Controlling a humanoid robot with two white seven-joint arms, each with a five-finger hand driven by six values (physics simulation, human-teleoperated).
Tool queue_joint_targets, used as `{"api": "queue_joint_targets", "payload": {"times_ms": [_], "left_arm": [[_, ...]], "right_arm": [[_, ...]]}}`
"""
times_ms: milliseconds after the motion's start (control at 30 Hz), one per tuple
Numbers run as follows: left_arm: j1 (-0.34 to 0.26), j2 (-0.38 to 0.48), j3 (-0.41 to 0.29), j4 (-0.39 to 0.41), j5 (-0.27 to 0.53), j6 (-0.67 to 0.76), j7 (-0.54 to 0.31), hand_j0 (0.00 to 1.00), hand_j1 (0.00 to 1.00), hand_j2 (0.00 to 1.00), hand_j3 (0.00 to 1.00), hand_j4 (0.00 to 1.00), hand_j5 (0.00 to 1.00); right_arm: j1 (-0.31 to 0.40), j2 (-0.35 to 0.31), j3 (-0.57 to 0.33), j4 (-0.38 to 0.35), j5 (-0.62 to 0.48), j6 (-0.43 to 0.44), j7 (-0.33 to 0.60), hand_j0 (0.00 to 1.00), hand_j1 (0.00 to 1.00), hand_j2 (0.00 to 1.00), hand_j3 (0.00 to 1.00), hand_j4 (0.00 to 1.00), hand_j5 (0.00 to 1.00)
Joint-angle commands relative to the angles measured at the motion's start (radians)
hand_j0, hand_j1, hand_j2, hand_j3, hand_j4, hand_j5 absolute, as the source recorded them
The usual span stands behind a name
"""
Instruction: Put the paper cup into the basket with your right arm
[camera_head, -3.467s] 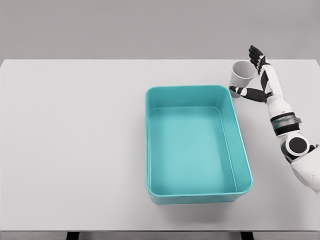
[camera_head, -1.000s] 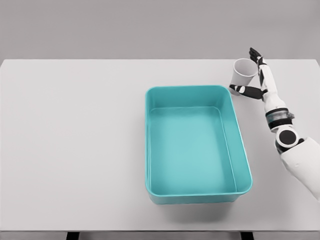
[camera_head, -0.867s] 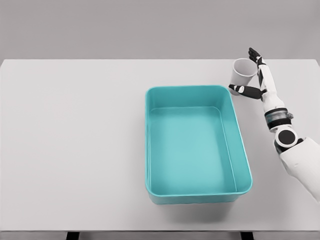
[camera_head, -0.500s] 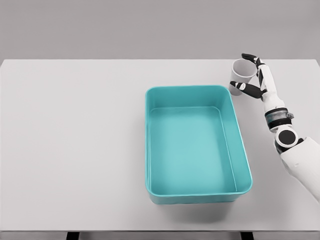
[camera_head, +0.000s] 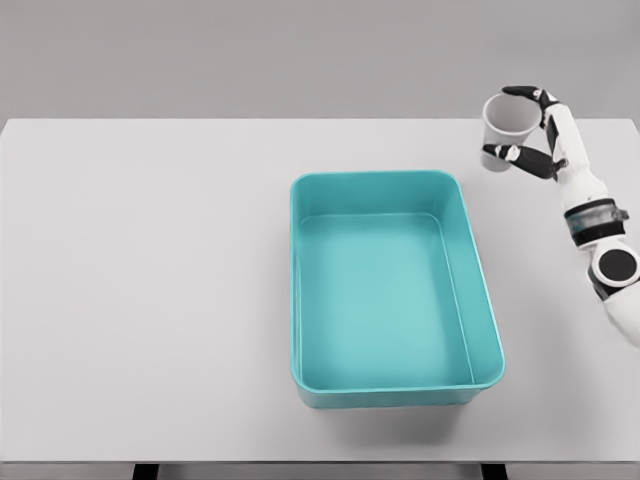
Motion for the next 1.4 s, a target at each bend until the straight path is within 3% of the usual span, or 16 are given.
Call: {"api": "queue_joint_targets", "payload": {"times_ms": [0, 567, 633, 700, 933, 1133, 1367], "left_arm": [[0.0, 0.0, 0.0, 0.0, 0.0, 0.0, 0.0, 1.0, 1.0, 1.0, 1.0, 1.0, 1.0], [0.0, 0.0, 0.0, 0.0, 0.0, 0.0, 0.0, 1.0, 1.0, 1.0, 1.0, 1.0, 1.0], [0.0, 0.0, 0.0, 0.0, 0.0, 0.0, 0.0, 1.0, 1.0, 1.0, 1.0, 1.0, 1.0], [0.0, 0.0, 0.0, 0.0, 0.0, 0.0, 0.0, 1.0, 1.0, 1.0, 1.0, 1.0, 1.0], [0.0, 0.0, 0.0, 0.0, 0.0, 0.0, 0.0, 1.0, 1.0, 1.0, 1.0, 1.0, 1.0], [0.0, 0.0, 0.0, 0.0, 0.0, 0.0, 0.0, 1.0, 1.0, 1.0, 1.0, 1.0, 1.0], [0.0, 0.0, 0.0, 0.0, 0.0, 0.0, 0.0, 1.0, 1.0, 1.0, 1.0, 1.0, 1.0]], "right_arm": [[0.0, -0.056, 0.002, -0.065, 0.015, -0.001, -0.002, 0.66, 0.66, 0.66, 0.66, 0.66, 0.66], [-0.003, -0.243, 0.014, -0.47, 0.38, -0.001, 0.0, 0.71, 0.71, 0.71, 0.71, 0.71, 0.71], [-0.003, -0.323, 0.06, -0.547, 0.421, -0.001, -0.011, 0.71, 0.71, 0.71, 0.71, 0.71, 0.71], [-0.003, -0.357, 0.067, -0.605, 0.457, -0.001, -0.011, 0.71, 0.71, 0.71, 0.71, 0.71, 0.71], [-0.011, -0.351, 0.1, -0.677, 0.552, -0.001, -0.01, 0.72, 0.72, 0.72, 0.72, 0.72, 0.72], [-0.026, -0.271, 0.189, -0.677, 0.587, -0.001, -0.01, 0.75, 0.75, 0.75, 0.75, 0.75, 0.75], [-0.028, -0.279, 0.231, -0.674, 0.624, -0.001, -0.01, 0.96, 0.96, 0.96, 0.96, 0.96, 0.96]]}}
